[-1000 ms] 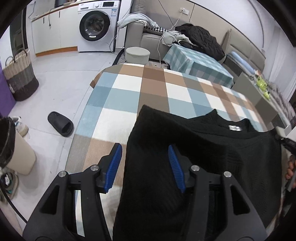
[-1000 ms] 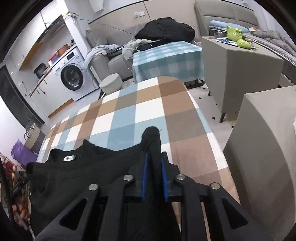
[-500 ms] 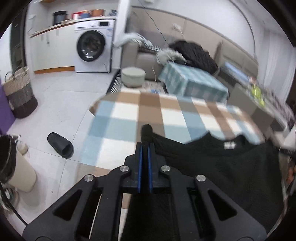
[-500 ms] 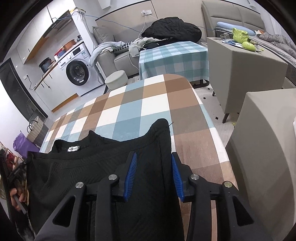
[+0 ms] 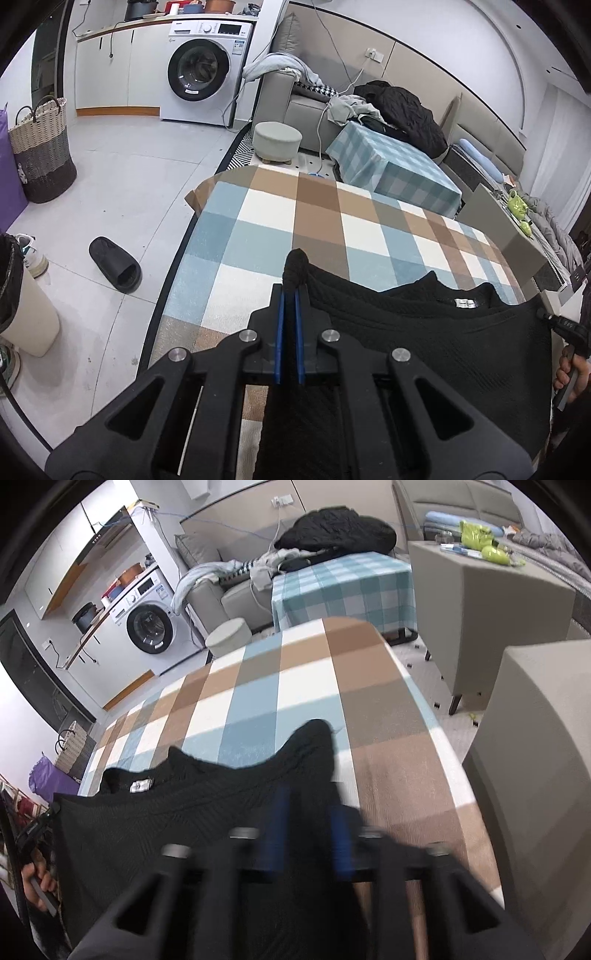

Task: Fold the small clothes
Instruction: 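Lay the hem down near the collar and open both tools, then pull both open tools back from the folded sweater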

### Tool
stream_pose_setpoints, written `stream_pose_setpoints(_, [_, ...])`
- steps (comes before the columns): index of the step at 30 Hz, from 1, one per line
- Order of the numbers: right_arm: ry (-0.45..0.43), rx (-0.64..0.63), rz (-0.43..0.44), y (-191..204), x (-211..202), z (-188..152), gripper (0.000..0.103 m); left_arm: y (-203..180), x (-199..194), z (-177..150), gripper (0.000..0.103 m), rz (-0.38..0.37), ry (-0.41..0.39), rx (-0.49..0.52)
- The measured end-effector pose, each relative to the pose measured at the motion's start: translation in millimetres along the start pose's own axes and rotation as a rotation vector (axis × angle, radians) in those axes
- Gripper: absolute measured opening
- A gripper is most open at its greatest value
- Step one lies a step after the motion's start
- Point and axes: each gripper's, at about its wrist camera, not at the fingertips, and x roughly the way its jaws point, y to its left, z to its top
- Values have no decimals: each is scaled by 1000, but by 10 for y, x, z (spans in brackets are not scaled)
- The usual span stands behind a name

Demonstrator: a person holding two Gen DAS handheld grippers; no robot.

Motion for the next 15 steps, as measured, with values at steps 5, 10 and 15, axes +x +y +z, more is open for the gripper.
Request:
stream_pose_setpoints(5, [-129, 20, -3, 41, -286, 131, 5, -33, -105, 49, 3, 14, -36, -1])
stream_pose_setpoints(10, [-39, 26, -73, 42, -62, 184, 8, -100, -119, 47, 4, 41, -14, 10])
stream_pose_setpoints(15, [-18, 31, -71, 6, -161, 100, 33, -178, -275, -54, 8, 57, 18, 33])
